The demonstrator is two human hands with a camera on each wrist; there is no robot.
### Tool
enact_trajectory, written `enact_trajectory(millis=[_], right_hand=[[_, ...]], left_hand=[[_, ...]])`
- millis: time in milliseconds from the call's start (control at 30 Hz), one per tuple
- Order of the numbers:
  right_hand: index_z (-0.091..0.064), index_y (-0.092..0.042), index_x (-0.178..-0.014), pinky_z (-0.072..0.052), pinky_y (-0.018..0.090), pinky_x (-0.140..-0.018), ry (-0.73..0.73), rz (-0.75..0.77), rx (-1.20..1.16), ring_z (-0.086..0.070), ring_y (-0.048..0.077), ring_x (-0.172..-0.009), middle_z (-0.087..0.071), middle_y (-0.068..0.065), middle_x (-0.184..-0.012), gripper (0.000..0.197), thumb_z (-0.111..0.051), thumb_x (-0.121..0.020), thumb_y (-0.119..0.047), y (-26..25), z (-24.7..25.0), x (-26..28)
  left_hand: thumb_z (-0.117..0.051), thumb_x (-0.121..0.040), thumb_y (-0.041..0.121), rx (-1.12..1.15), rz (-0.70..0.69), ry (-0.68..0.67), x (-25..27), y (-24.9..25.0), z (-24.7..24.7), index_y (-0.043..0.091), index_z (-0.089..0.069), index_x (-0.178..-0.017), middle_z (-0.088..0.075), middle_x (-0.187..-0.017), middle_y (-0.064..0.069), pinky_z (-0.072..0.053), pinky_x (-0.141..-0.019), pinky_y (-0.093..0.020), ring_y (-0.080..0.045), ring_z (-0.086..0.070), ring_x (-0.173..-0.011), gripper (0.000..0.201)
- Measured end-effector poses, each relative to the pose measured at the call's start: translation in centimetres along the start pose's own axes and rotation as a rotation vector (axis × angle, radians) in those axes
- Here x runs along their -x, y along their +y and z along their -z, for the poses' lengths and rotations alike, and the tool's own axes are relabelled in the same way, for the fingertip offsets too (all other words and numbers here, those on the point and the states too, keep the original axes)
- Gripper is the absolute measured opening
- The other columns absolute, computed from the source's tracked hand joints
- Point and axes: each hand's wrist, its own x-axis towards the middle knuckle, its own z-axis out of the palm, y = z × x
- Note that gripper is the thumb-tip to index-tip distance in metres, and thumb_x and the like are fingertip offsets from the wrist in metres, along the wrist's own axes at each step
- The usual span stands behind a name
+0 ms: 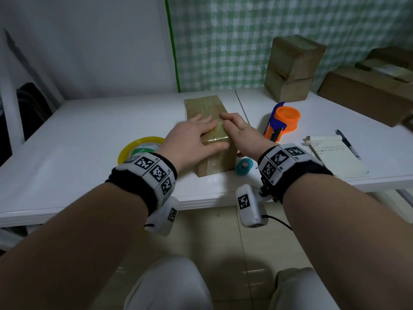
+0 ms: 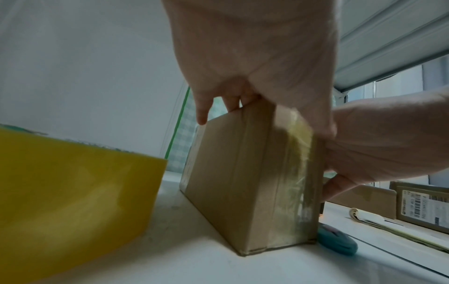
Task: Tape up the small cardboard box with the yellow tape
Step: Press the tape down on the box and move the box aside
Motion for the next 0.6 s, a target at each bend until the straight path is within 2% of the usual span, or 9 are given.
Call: enact_trajectory(millis=[67,200,367,467,500,600], right_hand=[[-0.035,-0.031,-0.143,-0.042,0.031,-0.091,-0.017,0.003,-0.001,-0.044,0.015,-0.105,-0.047,0.007,-0.138,0.043,-0.029,-0.101,-0.038,0.1,0.2,0.1],[-0.034,-0.03,-0.143,-0.04,0.028,-0.089,-0.036,0.013,-0.006,-0.043,0.014,-0.107,-0.045,0.007,-0.141,0.043,-0.029,-0.101,-0.038,0.4,0.3,0.0],[-0.033,-0.027,-0.144,-0.036,0.025,-0.085,-0.07,0.048,0.024,-0.043,0.011,-0.104,-0.045,0.004,-0.139,0.046,-0.032,-0.101,-0.04,0.6,0.8,0.0],[-0.029,-0.024,-0.146,-0.039,0.018,-0.076,-0.113,0.086,0.117,-0.048,0.007,-0.094,-0.047,0.0,-0.125,0.054,-0.039,-0.097,-0.045,0.6,1.2,0.0],[-0.029,-0.024,-0.145,-0.04,0.017,-0.077,-0.12,0.096,0.164,-0.05,0.009,-0.097,-0.048,0.001,-0.125,0.057,-0.041,-0.095,-0.047,0.7,1.3,-0.1],[-0.03,-0.025,-0.144,-0.039,0.026,-0.096,-0.129,0.115,0.314,-0.053,0.021,-0.119,-0.05,0.006,-0.138,0.064,-0.05,-0.09,-0.053,0.6,1.8,-0.4]], left_hand=[[-0.056,-0.082,0.057,0.02,0.029,0.061,0.0,0.5,-0.2,0.029,-0.048,-0.138,-0.042,-0.15,0.006,-0.024,-0.118,-0.032,-0.014,-0.03,-0.144,0.062],[-0.054,-0.084,0.056,-0.04,0.025,0.088,-0.2,0.6,-1.0,0.028,-0.048,-0.138,-0.043,-0.15,0.005,-0.028,-0.116,-0.034,-0.017,-0.031,-0.143,0.061],[-0.058,-0.082,0.054,-0.09,0.026,0.042,-0.4,0.5,-1.2,0.03,-0.042,-0.142,-0.038,-0.152,0.005,-0.028,-0.116,-0.038,-0.019,-0.028,-0.145,0.067],[-0.061,-0.08,0.054,-0.108,0.023,0.04,-0.2,0.7,-1.1,0.033,-0.043,-0.14,-0.039,-0.152,0.006,-0.031,-0.115,-0.041,-0.019,-0.029,-0.144,0.065],[-0.063,-0.079,0.053,-0.111,0.021,0.042,-0.1,0.7,-1.1,0.033,-0.044,-0.139,-0.039,-0.152,0.006,-0.032,-0.114,-0.041,-0.019,-0.029,-0.144,0.066],[-0.07,-0.074,0.05,-0.107,0.032,0.039,0.1,0.7,-1.1,0.029,-0.04,-0.142,-0.037,-0.153,0.006,-0.03,-0.116,-0.041,-0.018,-0.027,-0.145,0.077]])
